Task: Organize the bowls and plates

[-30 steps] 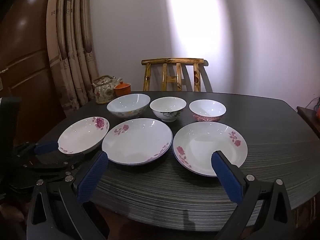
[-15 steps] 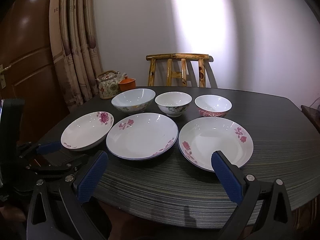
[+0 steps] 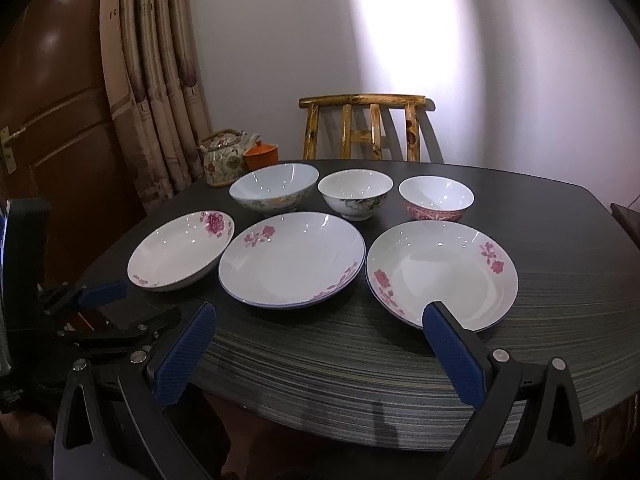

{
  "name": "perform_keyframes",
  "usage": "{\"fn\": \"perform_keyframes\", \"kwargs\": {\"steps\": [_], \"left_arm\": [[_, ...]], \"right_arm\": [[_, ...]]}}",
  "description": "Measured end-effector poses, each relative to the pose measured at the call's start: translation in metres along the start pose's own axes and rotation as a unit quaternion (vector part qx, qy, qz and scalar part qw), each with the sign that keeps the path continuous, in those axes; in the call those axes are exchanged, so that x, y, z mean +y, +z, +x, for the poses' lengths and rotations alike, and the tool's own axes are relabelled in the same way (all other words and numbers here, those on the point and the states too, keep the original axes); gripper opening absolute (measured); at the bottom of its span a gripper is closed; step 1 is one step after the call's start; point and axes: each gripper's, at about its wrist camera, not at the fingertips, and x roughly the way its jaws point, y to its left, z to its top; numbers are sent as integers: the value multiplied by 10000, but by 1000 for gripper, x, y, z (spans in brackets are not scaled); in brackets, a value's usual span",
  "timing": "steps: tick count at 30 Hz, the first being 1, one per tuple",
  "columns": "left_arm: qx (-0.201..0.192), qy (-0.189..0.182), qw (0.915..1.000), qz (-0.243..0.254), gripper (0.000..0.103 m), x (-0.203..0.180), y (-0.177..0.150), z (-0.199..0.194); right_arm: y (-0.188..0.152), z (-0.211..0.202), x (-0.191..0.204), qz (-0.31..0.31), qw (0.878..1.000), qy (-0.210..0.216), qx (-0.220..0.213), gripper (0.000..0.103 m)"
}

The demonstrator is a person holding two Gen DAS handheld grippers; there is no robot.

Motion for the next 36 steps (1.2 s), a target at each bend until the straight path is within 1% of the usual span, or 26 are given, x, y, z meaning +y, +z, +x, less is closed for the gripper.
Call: {"fn": "perform_keyframes", "kwargs": {"steps": [7,11,15,17,19,24,27,28,30,31,32,33,36], "left_arm": [[117,90,9999,-56,78,14,4,1],[214,156,9993,-267,78,34,11,3],[276,258,9982,-469,78,53,20,4],[324,326,9975,-533,78,61,24,6],[404,399,9966,-601,78,71,28,9],[627,608,9936,-710,78,94,32,20],[871,751,9893,-895,78,109,33,31],[932,755,9880,-969,78,115,32,35],[1020,814,9855,-1088,78,126,32,40],[1077,834,9836,-1181,78,133,32,42],[1099,813,9827,-1247,78,138,31,43],[1134,777,9812,-1352,78,144,30,44],[1204,717,9777,-1567,78,158,30,46]], "right_arm": [[5,5,-1,31,9992,285,280,103],[19,6,3,-35,9977,533,408,103],[40,10,15,-235,9939,896,595,103],[51,14,25,-388,9904,1137,687,103],[60,18,35,-532,9875,1282,743,103],[81,45,47,-399,9757,1864,1076,103],[93,66,55,-440,9708,2024,1213,103],[96,73,56,-421,9665,2175,1298,103],[103,89,63,-476,9620,2270,1440,101],[105,97,67,-509,9583,2363,1525,100],[108,108,71,-518,9532,2477,1654,94],[111,119,74,-527,9509,2483,1771,84],[117,147,83,-544,9404,2656,2053,71]]}}
